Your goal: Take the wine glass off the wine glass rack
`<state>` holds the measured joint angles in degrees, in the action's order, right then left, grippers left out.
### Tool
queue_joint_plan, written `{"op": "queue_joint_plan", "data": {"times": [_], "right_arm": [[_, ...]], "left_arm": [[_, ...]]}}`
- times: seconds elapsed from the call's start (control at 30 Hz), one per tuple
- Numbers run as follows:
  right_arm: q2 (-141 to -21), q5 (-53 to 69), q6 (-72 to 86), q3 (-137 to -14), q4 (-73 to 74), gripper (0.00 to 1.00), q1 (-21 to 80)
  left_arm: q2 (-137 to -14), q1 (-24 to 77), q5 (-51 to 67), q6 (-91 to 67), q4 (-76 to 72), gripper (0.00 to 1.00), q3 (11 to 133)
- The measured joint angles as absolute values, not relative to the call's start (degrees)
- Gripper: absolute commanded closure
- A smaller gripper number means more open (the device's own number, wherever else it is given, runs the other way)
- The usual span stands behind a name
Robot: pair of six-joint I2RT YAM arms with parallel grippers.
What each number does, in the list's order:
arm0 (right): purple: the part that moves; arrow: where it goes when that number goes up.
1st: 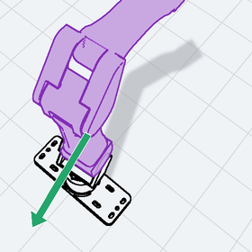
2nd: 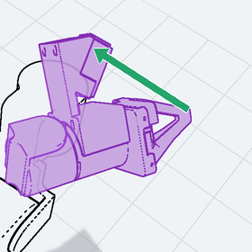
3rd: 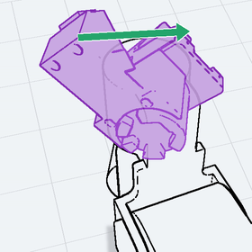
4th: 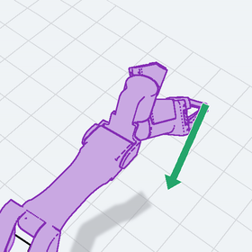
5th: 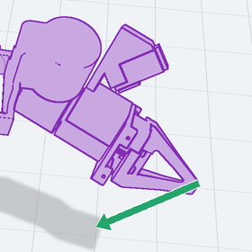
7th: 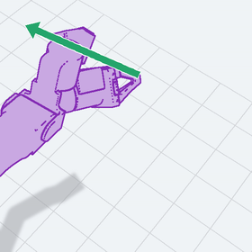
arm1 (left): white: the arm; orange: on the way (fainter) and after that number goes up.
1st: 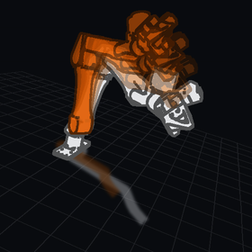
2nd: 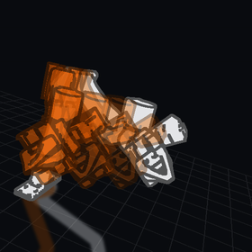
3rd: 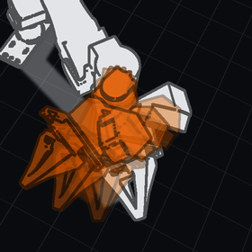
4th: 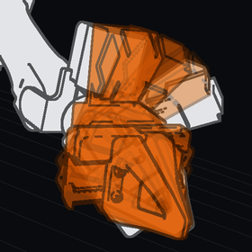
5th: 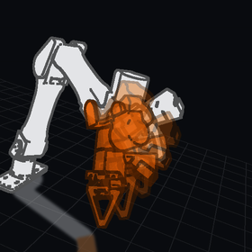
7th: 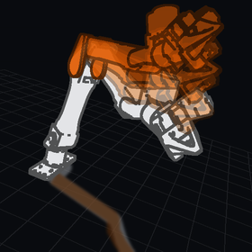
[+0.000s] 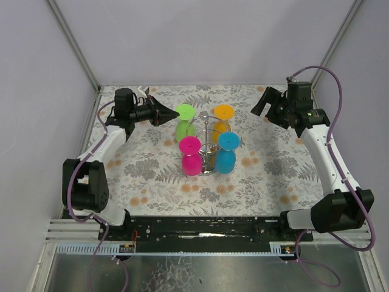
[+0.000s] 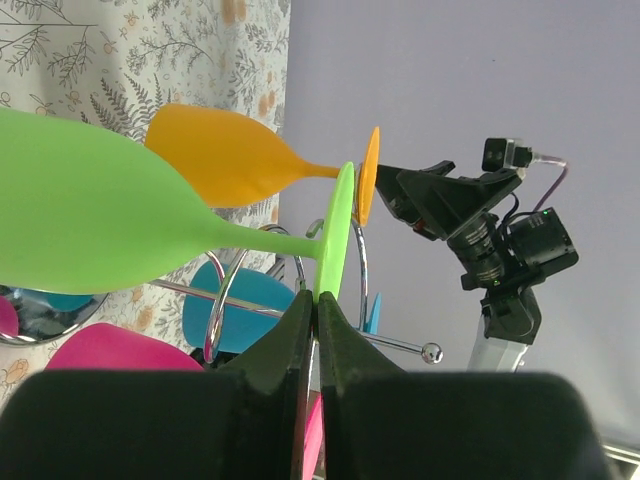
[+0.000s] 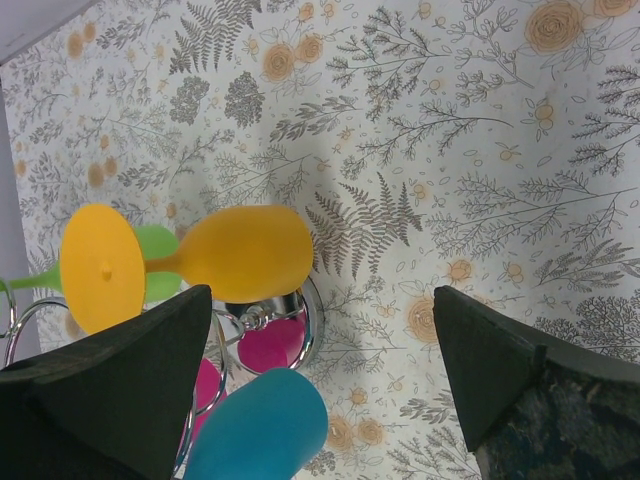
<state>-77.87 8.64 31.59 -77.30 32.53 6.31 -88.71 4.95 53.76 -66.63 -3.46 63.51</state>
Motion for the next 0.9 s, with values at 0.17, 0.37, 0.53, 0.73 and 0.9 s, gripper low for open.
{"op": "queue_joint_plan", "data": {"times": [0.17, 0.37, 0.53, 0.73, 0.9], "right_arm": [[-77.8, 8.6, 31.6, -76.9, 32.6, 0.01, 6.3], [-77.8, 8.6, 31.5, -76.9, 32.6, 0.01, 6.3], [-77.8, 8.5, 30.8, -76.9, 32.6, 0.01, 6.3], [-77.8, 8.5, 30.4, -76.9, 32.6, 0.01, 6.3], [-77.8, 8.5, 30.4, -76.9, 32.5, 0.01, 6.3]], "left_arm": [[-88.7, 4.4, 53.8, -68.5, -4.4, 1.00, 63.2], [-89.0, 4.4, 54.0, -69.4, -5.0, 1.00, 63.2], [-89.5, 3.5, 54.4, -70.6, -6.4, 1.00, 63.2], [-89.5, -0.2, 55.5, -71.1, -6.9, 1.00, 63.5], [-89.1, -1.2, 56.6, -67.5, -4.5, 1.00, 66.7]]}}
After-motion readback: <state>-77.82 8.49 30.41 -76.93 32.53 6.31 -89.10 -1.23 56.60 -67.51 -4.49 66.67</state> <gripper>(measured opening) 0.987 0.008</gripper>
